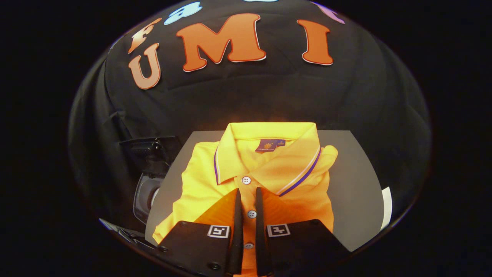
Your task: Put the clothes into the washing machine and then close the washing machine lid.
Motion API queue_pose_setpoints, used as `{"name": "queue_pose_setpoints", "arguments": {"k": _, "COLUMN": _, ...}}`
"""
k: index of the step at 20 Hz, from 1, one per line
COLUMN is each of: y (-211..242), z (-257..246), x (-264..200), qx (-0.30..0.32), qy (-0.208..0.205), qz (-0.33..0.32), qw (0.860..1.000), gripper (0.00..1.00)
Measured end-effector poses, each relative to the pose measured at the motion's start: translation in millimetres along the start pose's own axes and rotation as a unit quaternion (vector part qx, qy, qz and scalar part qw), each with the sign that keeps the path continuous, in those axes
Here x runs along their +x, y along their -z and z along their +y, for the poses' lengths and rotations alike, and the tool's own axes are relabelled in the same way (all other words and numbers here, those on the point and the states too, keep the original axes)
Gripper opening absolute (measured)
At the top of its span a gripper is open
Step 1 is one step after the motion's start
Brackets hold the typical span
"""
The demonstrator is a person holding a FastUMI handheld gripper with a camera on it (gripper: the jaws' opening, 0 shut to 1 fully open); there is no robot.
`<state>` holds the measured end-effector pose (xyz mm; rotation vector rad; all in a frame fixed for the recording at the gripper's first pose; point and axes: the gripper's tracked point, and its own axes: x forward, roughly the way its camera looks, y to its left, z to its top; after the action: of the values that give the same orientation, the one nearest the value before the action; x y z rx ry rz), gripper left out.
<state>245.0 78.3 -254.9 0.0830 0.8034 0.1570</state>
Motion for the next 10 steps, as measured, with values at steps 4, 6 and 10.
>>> {"name": "queue_pose_setpoints", "arguments": {"k": 4, "y": -5, "z": 1, "x": -10, "qx": 0.019, "qy": -0.011, "qz": -0.094, "qw": 0.995, "gripper": 0.08}}
{"name": "queue_pose_setpoints", "arguments": {"k": 6, "y": -19, "z": 5, "x": -28, "qx": 0.010, "qy": -0.018, "qz": -0.160, "qw": 0.987, "gripper": 0.08}}
{"name": "queue_pose_setpoints", "arguments": {"k": 10, "y": -23, "z": 18, "x": -66, "qx": 0.018, "qy": -0.044, "qz": -0.197, "qw": 0.979, "gripper": 0.08}}
